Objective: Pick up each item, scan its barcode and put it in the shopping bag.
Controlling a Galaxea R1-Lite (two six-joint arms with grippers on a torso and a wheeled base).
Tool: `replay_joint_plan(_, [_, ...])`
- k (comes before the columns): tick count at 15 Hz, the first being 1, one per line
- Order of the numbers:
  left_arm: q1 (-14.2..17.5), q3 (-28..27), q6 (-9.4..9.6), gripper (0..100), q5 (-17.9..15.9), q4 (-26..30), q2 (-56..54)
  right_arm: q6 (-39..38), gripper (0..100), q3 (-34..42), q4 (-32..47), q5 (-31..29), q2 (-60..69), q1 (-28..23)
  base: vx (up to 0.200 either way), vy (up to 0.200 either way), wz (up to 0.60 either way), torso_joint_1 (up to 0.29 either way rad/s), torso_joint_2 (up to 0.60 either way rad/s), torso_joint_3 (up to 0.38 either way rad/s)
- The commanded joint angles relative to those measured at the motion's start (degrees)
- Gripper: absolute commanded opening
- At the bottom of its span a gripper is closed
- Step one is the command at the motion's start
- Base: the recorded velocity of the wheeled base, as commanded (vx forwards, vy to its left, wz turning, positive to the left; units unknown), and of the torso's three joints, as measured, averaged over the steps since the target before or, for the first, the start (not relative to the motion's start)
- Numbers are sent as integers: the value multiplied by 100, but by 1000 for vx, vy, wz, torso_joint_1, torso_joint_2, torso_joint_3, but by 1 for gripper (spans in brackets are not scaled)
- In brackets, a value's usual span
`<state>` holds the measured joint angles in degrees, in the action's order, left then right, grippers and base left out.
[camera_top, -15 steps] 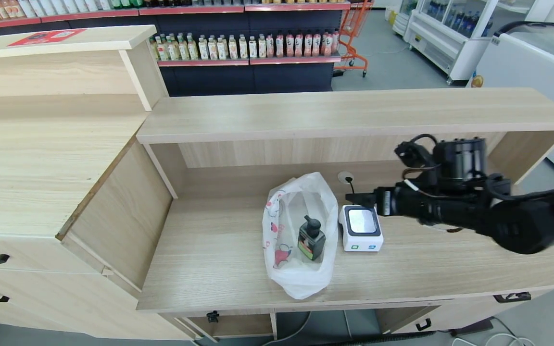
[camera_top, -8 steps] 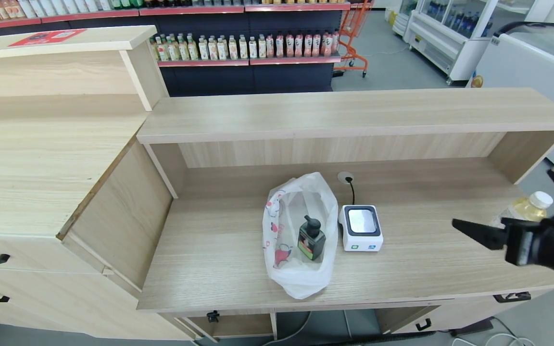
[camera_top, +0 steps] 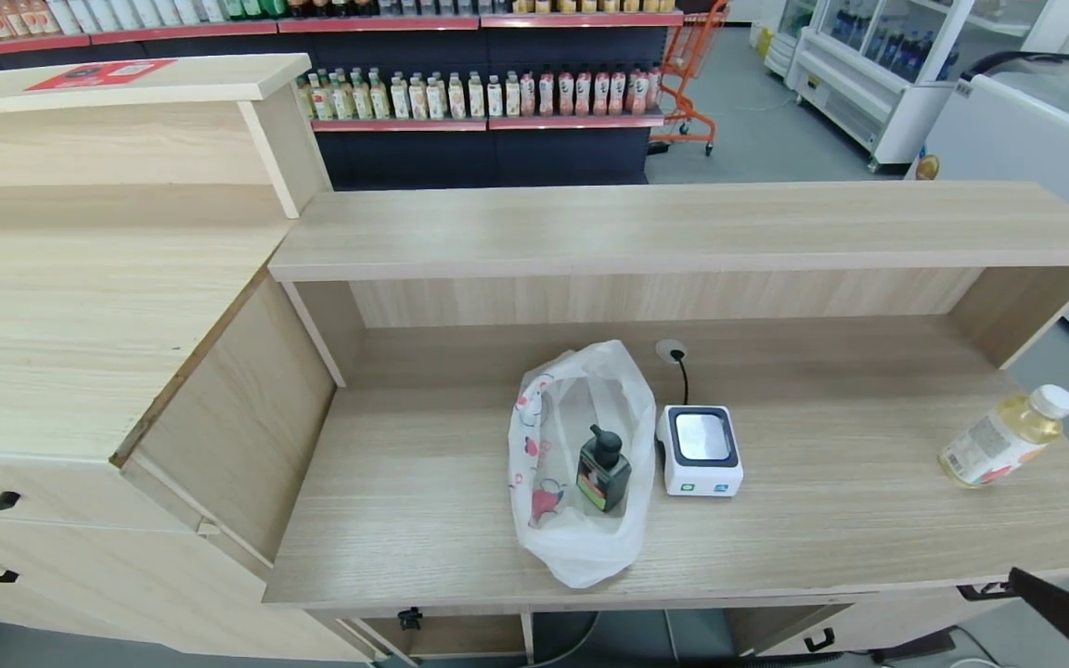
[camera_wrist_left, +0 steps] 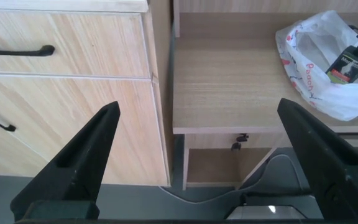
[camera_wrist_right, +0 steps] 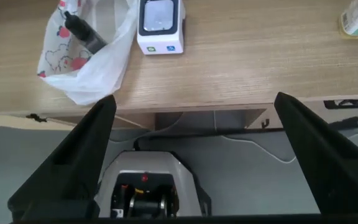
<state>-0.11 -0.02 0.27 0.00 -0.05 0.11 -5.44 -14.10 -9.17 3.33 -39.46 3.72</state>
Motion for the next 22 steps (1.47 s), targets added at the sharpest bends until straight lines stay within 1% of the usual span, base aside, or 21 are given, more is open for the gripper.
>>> replay_joint_plan(1, [2, 2, 8, 100, 0, -4, 7, -10, 100, 382, 741, -25, 1485, -3, 0, -200, 0, 27, 7, -2])
replay_joint_plan(3, [2, 2, 8, 100, 0, -4, 7, -10, 100, 180, 1971, -8, 2329, -3, 0, -200, 0, 5, 7, -7])
replay_joint_plan(4, [2, 2, 8, 100, 0, -4, 7, 8, 100, 154, 2385, 1, 2768, -3, 0, -200, 0, -22, -2, 7])
replay_joint_plan(6, [2, 2, 8, 100, 0, -4, 7, 8, 100, 118, 2675, -8, 3076, -3, 0, -200, 0, 5, 2, 2])
replay_joint_plan(10, [2, 2, 0, 100, 0, -4, 7, 8, 100, 4, 2683, 1, 3050, 6, 0, -200, 0, 4, 4, 2])
replay_joint_plan(16, [2, 2, 0, 100, 0, -4, 7, 8, 100, 92, 2710, 1, 3190, -3, 0, -200, 0, 5, 2, 5])
replay_joint_plan(22, [2, 2, 0, 100, 0, -4, 7, 8, 100, -22, 2736, 10, 3102, -3, 0, -200, 0, 3, 0, 2])
